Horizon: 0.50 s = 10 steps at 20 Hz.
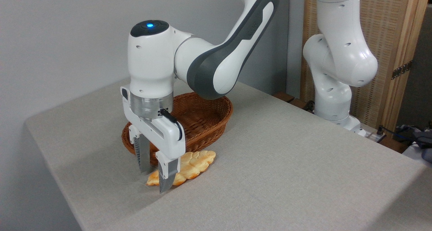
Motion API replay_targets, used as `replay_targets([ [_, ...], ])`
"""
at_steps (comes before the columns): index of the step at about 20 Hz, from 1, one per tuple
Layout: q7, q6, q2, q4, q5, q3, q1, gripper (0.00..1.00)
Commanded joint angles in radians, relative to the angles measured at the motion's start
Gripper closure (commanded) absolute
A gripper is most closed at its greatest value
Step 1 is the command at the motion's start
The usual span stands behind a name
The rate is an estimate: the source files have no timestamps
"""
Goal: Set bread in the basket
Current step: 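Lower the gripper around the leaf-shaped bread's edge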
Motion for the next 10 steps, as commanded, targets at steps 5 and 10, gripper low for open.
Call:
replay_targets([
  [5,0.024,-0.034,0.001,0.001,0.007,0.006,0.004,0.16],
  [10,0.023,-0.035,0.002,-0.003,0.006,0.006,0.005,0.62],
])
